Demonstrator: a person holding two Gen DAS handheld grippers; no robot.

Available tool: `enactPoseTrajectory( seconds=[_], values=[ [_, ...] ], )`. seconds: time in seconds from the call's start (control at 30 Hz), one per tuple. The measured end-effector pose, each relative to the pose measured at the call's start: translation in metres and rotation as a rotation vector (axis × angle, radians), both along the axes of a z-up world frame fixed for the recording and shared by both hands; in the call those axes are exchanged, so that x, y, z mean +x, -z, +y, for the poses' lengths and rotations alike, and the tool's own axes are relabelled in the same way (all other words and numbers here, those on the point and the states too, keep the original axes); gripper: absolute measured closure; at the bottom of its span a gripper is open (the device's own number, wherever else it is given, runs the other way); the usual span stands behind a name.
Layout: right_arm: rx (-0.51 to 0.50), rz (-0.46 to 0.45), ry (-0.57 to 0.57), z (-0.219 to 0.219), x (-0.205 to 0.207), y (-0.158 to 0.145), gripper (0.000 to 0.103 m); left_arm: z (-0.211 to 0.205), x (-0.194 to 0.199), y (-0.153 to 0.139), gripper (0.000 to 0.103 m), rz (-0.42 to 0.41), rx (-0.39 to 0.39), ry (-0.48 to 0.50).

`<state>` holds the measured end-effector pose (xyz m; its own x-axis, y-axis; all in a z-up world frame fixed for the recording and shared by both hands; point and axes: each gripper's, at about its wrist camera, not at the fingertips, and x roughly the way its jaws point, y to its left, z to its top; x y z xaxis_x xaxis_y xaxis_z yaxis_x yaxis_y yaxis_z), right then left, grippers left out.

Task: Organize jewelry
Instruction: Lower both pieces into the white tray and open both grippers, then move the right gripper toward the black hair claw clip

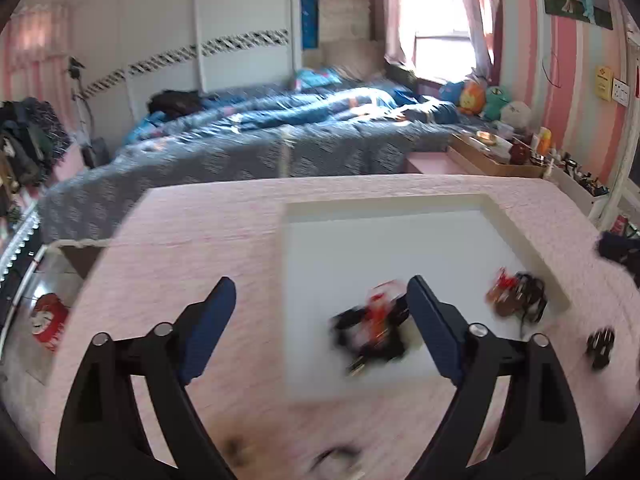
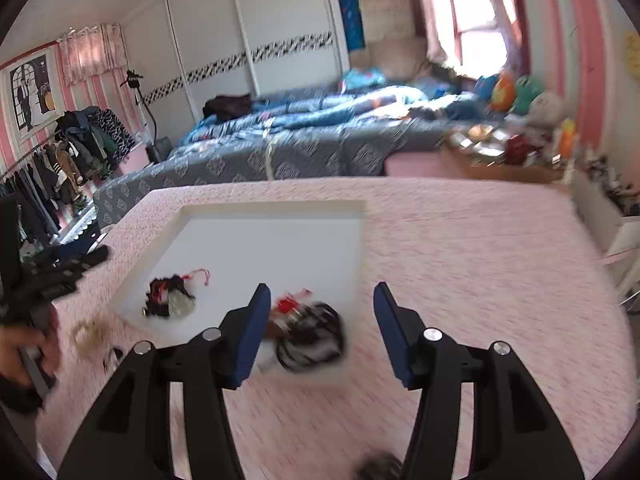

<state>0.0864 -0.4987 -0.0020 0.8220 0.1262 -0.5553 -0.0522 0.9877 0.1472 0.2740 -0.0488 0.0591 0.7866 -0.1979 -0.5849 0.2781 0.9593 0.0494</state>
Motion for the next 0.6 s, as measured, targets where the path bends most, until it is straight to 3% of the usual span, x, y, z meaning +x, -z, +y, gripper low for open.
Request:
enactPoseTrajectory(
  seconds=[0.13,0.27,0.43,0.6],
  values=[
    [-0.038,-0.043,0.052,-0.022,-0.066,0.007,0.047,0.058,-0.046,0.006,0.014,-0.028,-0.025,-0.059],
    [-0.038,-0.036,0.103,-0.036,-0.114,0.03,0.047,0.093,-0.087,0.032,0.013,-0.002,-0.044,-0.109],
    [-0.053,-0.011,0.139,-0.041,-0.131,0.054,0.046,0.106,-0.111,0.058,0.013,0.017,-0.042,-0.123],
    [-0.086,0.005,0.123,-0.037,-0.13,0.069,0.047,0.111,-0.115,0.057,0.012,0.003,-0.076,-0.153]
  ],
)
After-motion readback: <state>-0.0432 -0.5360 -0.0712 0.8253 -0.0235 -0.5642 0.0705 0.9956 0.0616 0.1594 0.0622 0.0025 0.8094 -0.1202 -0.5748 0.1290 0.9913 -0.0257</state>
